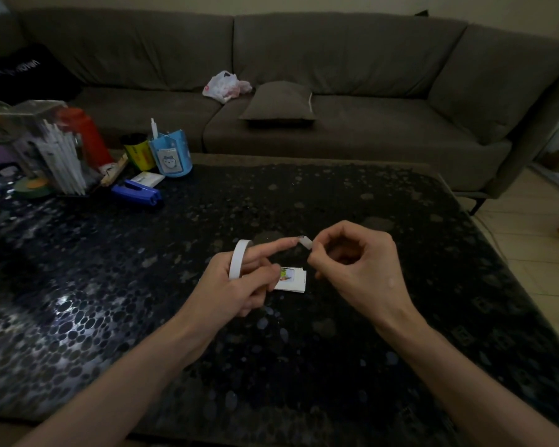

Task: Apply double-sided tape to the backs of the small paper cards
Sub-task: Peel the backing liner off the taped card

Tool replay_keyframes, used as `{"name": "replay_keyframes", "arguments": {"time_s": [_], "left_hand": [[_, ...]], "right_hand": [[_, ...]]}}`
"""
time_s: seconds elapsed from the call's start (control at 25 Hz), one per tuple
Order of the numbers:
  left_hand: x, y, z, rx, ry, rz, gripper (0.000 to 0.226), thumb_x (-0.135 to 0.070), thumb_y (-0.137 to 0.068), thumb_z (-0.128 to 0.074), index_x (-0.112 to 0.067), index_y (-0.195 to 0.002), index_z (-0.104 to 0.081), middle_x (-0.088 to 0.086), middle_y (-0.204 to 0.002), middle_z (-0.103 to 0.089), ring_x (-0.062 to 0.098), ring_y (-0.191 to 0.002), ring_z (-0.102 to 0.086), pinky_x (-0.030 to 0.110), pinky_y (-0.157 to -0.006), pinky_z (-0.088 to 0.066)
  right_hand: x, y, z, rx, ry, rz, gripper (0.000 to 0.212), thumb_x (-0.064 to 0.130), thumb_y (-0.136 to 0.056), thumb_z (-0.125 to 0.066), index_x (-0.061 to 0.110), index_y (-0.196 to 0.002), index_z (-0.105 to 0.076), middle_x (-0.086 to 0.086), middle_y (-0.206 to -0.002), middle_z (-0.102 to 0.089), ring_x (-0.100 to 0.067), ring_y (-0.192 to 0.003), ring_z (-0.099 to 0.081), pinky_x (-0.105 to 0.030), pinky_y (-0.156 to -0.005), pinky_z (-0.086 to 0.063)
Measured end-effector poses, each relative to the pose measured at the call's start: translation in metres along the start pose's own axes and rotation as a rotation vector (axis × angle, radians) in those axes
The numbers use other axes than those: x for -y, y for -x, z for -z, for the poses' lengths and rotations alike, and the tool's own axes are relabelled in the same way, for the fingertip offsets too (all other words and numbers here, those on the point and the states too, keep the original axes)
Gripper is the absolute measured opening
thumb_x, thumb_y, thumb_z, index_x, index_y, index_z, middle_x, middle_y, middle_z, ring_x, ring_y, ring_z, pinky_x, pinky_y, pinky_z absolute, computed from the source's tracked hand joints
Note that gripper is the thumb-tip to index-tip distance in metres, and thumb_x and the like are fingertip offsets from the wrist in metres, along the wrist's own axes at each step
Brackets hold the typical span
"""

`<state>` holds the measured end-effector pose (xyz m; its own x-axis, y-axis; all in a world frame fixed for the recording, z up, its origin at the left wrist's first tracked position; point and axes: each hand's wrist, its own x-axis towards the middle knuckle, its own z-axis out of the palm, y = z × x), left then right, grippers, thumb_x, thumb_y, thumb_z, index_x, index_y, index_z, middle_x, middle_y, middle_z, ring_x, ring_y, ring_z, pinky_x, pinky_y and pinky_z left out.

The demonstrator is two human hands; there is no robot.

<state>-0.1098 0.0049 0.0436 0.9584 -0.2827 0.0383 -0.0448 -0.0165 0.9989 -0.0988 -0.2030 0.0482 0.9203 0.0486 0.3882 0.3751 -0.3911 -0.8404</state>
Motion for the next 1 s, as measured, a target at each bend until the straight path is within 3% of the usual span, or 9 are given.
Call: {"name": "replay_keyframes", "arguments": {"time_s": [0.2, 0.4, 0.56, 0.68, 0.84, 1.0], "left_hand": [[0.006, -0.003, 0.003, 0.005, 0.011, -0.001, 0.037, -0.012, -0.103, -0.06, -0.04, -0.121, -0.076, 0.0, -0.071, -0.053, 0.007, -0.047, -0.034, 0.015, -0.04, -0.025], [0.01, -0.006, 0.007, 0.013, 0.04, 0.015, 0.037, -0.029, -0.091, -0.064, -0.039, -0.124, -0.074, -0.001, -0.072, -0.054, 0.003, -0.046, -0.035, 0.014, -0.04, -0.026], [0.012, -0.006, 0.007, 0.003, 0.039, 0.009, 0.034, -0.02, -0.1, -0.062, -0.04, -0.125, -0.074, -0.001, -0.072, -0.055, 0.003, -0.046, -0.035, 0.014, -0.039, -0.026], [0.012, -0.005, 0.005, -0.014, 0.027, 0.021, 0.038, -0.013, -0.103, -0.058, -0.041, -0.123, -0.075, 0.0, -0.071, -0.054, 0.004, -0.047, -0.035, 0.014, -0.04, -0.026], [0.013, -0.006, 0.003, -0.057, 0.029, 0.052, 0.039, -0.01, -0.103, -0.058, -0.04, -0.12, -0.077, 0.003, -0.072, -0.052, 0.007, -0.047, -0.032, 0.015, -0.039, -0.024], [0.014, -0.007, 0.003, -0.067, 0.026, 0.068, 0.038, -0.01, -0.103, -0.058, -0.039, -0.119, -0.077, 0.002, -0.071, -0.052, 0.005, -0.047, -0.034, 0.015, -0.039, -0.025]], "right_hand": [[-0.001, 0.0, 0.0, 0.001, 0.011, -0.012, 0.006, 0.023, -0.085, -0.074, 0.026, -0.089, -0.071, 0.017, -0.089, -0.072, -0.006, -0.072, -0.073, -0.016, -0.069, -0.058], [-0.003, 0.0, 0.0, 0.002, 0.041, -0.024, 0.007, 0.02, -0.087, -0.076, 0.025, -0.089, -0.072, 0.019, -0.088, -0.072, -0.005, -0.071, -0.073, -0.017, -0.069, -0.059], [-0.01, 0.0, 0.002, -0.011, 0.106, -0.069, 0.009, 0.025, -0.087, -0.076, 0.031, -0.09, -0.07, 0.014, -0.085, -0.072, 0.001, -0.075, -0.072, -0.013, -0.071, -0.057], [-0.026, -0.006, 0.013, 0.071, 0.286, -0.228, 0.014, 0.027, -0.092, -0.075, 0.038, -0.092, -0.066, 0.014, -0.087, -0.07, 0.006, -0.077, -0.069, -0.015, -0.064, -0.055], [-0.061, -0.015, 0.035, 0.186, 0.61, -0.463, 0.011, 0.027, -0.098, -0.069, 0.033, -0.107, -0.068, 0.015, -0.096, -0.065, 0.0, -0.084, -0.062, -0.021, -0.076, -0.051], [-0.08, -0.012, 0.038, 0.295, 0.832, -0.501, 0.022, 0.023, -0.1, -0.066, 0.031, -0.12, -0.068, 0.007, -0.125, -0.064, -0.008, -0.105, -0.063, -0.026, -0.086, -0.051]]}}
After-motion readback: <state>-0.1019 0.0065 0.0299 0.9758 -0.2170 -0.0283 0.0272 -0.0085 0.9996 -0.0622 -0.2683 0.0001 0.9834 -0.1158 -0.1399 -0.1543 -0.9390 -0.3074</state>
